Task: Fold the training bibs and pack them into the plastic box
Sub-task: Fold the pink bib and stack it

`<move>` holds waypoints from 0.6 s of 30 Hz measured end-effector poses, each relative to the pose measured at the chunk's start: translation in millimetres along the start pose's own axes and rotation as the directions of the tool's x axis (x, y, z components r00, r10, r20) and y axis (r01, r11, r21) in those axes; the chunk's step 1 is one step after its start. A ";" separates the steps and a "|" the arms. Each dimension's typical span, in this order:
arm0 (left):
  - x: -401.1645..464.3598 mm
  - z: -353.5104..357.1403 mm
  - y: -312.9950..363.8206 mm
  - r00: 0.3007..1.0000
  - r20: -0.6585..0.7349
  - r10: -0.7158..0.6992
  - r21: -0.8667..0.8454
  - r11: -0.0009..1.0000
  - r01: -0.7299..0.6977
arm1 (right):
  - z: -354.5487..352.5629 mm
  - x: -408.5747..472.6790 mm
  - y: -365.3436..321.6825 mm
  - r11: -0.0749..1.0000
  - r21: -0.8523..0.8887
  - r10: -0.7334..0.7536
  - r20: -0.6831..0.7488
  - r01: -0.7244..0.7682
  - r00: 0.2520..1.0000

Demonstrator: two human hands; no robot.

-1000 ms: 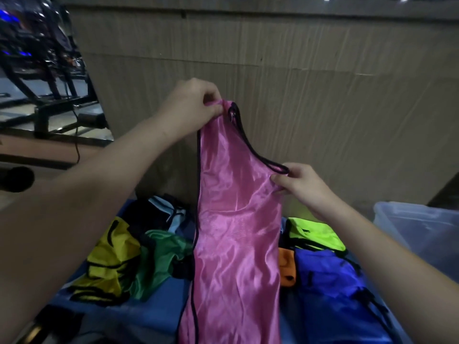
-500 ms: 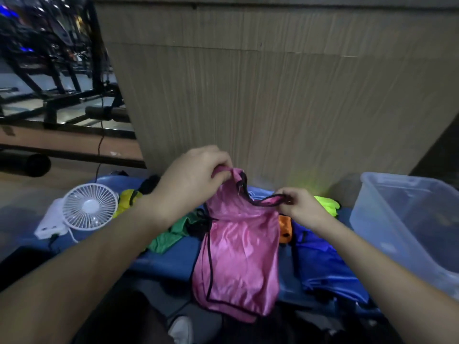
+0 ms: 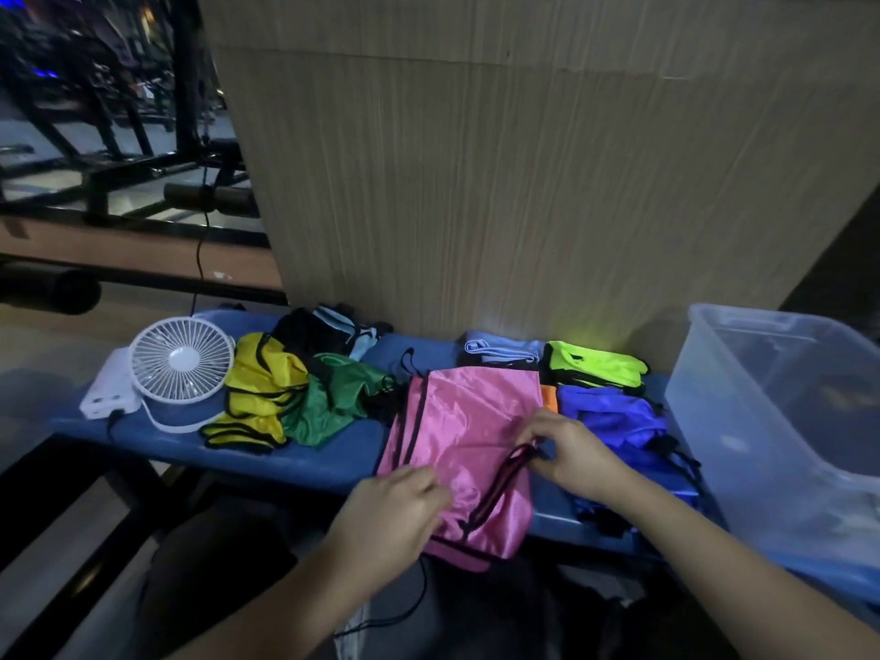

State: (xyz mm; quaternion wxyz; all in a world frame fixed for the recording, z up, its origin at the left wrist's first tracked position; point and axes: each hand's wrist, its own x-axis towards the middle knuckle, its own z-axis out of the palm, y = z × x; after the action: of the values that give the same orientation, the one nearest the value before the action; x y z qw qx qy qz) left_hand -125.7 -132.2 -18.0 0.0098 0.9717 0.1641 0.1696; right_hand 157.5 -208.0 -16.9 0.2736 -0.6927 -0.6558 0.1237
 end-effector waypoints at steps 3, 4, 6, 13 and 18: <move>-6.7 21.7 -5.6 0.988 0.148 -0.033 -0.038 0.999 0.039 | 3.8 -0.5 3.9 0.999 -0.039 -0.018 0.085 0.021 0.996; -7.1 24.2 -7.1 0.972 0.229 -0.062 -0.073 0.994 0.081 | 2.8 -0.6 3.6 0.998 -0.057 -0.017 0.119 0.024 0.993; -6.2 27.7 -10.6 0.923 0.378 -0.066 -0.132 0.984 0.124 | -2.1 -0.1 2.5 0.995 -0.100 0.009 0.178 0.009 0.984; 44.1 -3.6 -30.1 0.896 0.426 -0.124 -0.451 0.830 0.329 | -23.8 30.1 6.6 0.996 -0.077 0.044 -0.016 -0.045 0.999; 126.3 -10.3 -87.8 0.931 0.020 -0.365 -0.564 0.764 0.312 | -30.0 73.8 26.3 0.977 -0.111 0.161 -0.178 -0.183 0.971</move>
State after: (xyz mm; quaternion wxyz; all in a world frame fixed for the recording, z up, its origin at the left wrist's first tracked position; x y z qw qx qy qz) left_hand -44.6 -8.9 26.3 0.3161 0.8714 0.2801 0.2496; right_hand 203.7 -142.2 7.3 0.2717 -0.7709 -0.5742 0.0461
